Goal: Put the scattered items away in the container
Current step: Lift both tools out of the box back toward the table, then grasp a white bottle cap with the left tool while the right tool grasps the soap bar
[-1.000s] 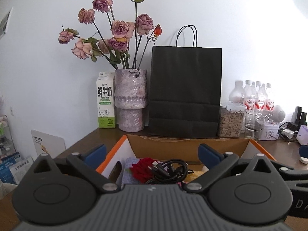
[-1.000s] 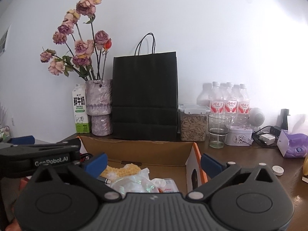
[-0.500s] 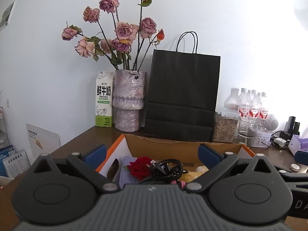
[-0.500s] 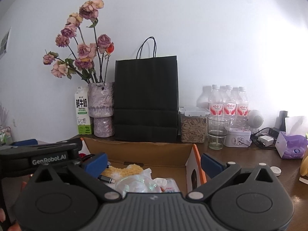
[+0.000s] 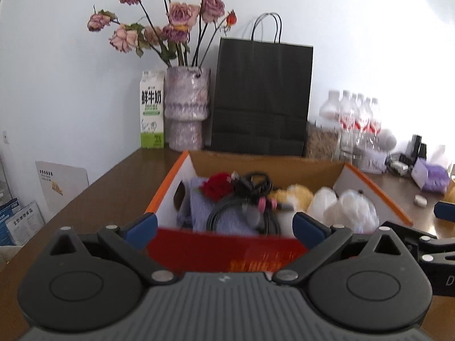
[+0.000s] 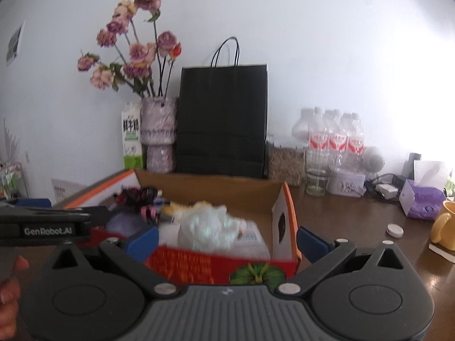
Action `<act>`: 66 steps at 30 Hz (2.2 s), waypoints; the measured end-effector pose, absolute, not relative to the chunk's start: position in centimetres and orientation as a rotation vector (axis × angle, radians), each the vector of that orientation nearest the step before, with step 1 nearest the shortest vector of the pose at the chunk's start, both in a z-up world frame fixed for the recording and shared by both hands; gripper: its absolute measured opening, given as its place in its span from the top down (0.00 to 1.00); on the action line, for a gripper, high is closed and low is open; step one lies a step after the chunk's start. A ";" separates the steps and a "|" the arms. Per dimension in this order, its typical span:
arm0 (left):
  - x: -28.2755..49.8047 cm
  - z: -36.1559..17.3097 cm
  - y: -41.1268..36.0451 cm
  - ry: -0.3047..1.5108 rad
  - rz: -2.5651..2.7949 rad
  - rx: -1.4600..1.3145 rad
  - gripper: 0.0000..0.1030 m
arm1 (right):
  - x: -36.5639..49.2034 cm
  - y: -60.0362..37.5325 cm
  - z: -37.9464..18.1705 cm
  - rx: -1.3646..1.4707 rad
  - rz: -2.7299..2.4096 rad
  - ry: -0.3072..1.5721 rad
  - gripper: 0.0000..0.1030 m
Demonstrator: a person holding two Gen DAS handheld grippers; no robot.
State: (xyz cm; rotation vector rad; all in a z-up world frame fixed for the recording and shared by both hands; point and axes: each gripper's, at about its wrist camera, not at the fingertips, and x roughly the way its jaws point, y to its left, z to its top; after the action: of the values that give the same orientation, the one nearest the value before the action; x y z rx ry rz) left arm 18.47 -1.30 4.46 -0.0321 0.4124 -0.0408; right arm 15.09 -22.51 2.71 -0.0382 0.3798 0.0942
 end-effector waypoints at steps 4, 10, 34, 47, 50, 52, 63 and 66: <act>17.4 3.6 -0.5 0.463 -0.038 -0.035 0.00 | 13.9 -22.7 1.8 -0.049 0.099 0.429 0.00; 16.1 3.0 0.4 0.500 -0.029 -0.027 0.00 | 12.8 -23.2 0.3 -0.050 0.101 0.500 0.00; 14.7 0.2 -1.1 0.636 -0.061 0.101 0.00 | 12.8 -23.8 -3.6 -0.044 0.080 0.660 0.00; 16.4 -0.8 -1.7 0.685 -0.093 0.096 0.27 | 13.1 -23.8 -3.8 -0.044 0.064 0.671 0.00; 16.6 -1.0 -1.9 0.691 -0.100 0.093 0.34 | 13.2 -23.8 -3.8 -0.041 0.061 0.674 0.00; 16.7 -1.0 -1.9 0.693 -0.105 0.083 0.37 | 13.2 -23.9 -3.8 -0.039 0.061 0.675 0.00; 16.4 -0.3 -1.9 0.659 -0.128 0.057 0.72 | 14.1 -23.6 -3.2 -0.036 0.065 0.639 0.01; 16.2 0.4 -1.8 0.635 -0.122 0.051 0.72 | 15.0 -23.4 -2.6 -0.045 0.063 0.626 0.04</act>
State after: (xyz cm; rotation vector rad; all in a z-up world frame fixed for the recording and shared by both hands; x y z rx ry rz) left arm 16.20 -1.79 0.38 0.0509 0.6353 -0.1216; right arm 14.98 -23.38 -2.64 -0.0448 0.6263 0.0634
